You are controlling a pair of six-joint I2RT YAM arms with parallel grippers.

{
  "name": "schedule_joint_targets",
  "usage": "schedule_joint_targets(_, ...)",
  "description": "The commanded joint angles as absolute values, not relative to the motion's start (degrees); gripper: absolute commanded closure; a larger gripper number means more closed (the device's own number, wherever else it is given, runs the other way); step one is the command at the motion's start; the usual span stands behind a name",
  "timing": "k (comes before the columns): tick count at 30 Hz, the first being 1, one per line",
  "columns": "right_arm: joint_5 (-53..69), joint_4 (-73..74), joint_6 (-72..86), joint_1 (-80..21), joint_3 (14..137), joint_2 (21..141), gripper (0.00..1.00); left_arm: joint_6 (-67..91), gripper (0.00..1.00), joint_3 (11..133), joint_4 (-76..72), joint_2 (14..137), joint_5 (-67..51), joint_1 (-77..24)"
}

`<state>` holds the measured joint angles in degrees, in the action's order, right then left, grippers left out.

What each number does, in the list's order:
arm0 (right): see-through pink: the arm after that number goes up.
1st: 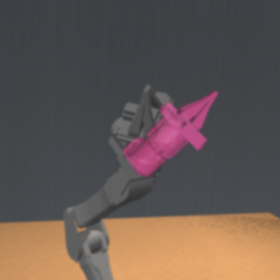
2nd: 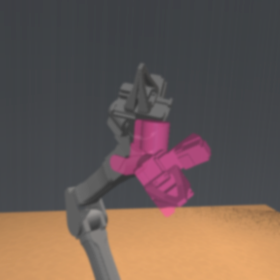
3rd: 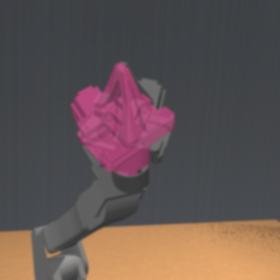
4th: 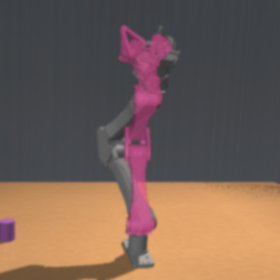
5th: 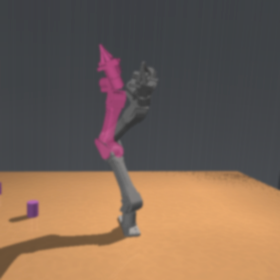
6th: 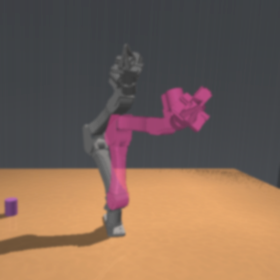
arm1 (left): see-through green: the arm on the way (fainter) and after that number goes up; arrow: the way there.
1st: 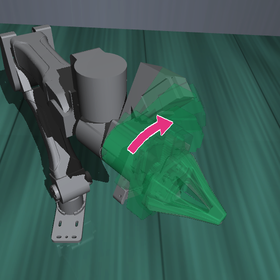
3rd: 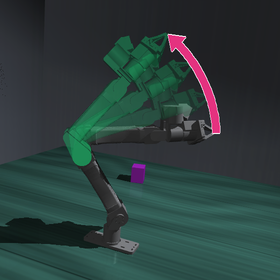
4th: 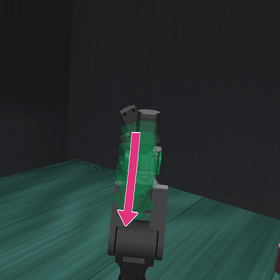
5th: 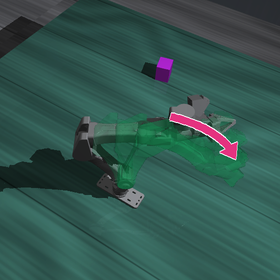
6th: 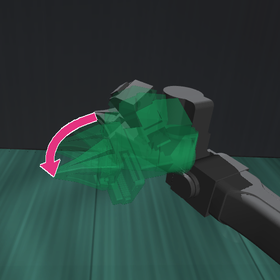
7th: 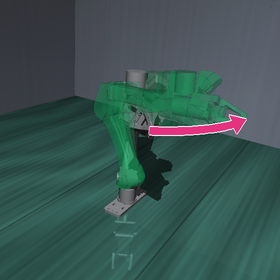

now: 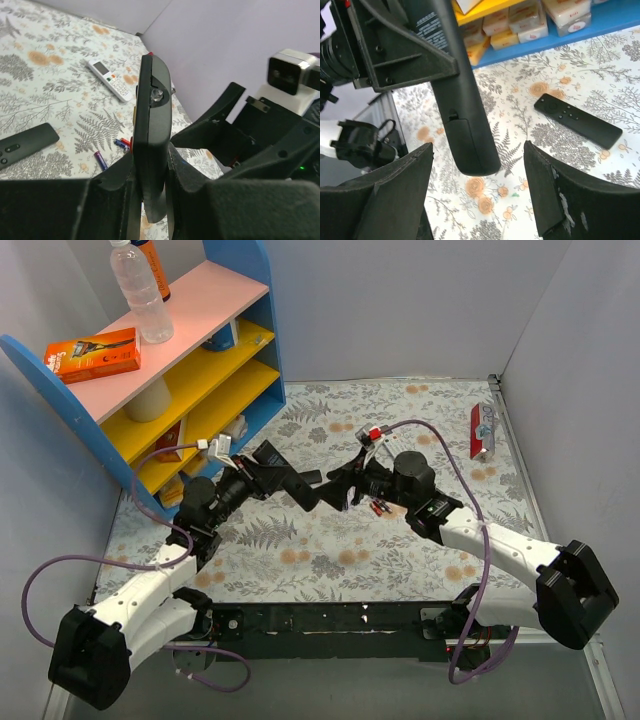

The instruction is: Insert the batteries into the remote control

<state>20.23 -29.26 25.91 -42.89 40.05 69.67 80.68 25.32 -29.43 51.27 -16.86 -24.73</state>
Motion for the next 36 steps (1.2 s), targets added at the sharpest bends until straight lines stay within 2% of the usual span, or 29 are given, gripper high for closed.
schedule_joint_targets(1, 17.48, -21.27, 13.39, -45.08, 45.61, 70.05, 0.21, 82.70, 1.00, 27.24, -25.59, 53.61, -13.88, -25.22)
schedule_joint_targets(6, 24.58, -17.32, -10.78, -45.70, 45.71, 69.00, 0.19, 82.01, 1.00, 30.49, -19.36, 55.37, -16.35, -25.23)
schedule_joint_targets(9, 29.94, -15.65, -22.71, -46.05, 44.91, 68.38, 0.13, 81.30, 1.00, 31.90, -16.53, 55.81, -16.00, -25.40)
schedule_joint_targets(16, 39.01, -10.38, -37.41, -46.93, 46.76, 69.87, 0.12, 80.95, 1.00, 32.69, -15.47, 56.16, -16.26, -26.01)
schedule_joint_targets(26, 41.66, -8.44, -43.23, -48.87, 51.85, 71.80, 0.12, 80.16, 1.00, 33.48, -15.12, 57.39, -17.22, -27.25)
schedule_joint_targets(36, 41.31, 1.92, -47.81, -49.13, 56.95, 76.99, 0.18, 79.72, 1.00, 34.54, -14.85, 57.83, -18.54, -27.77)
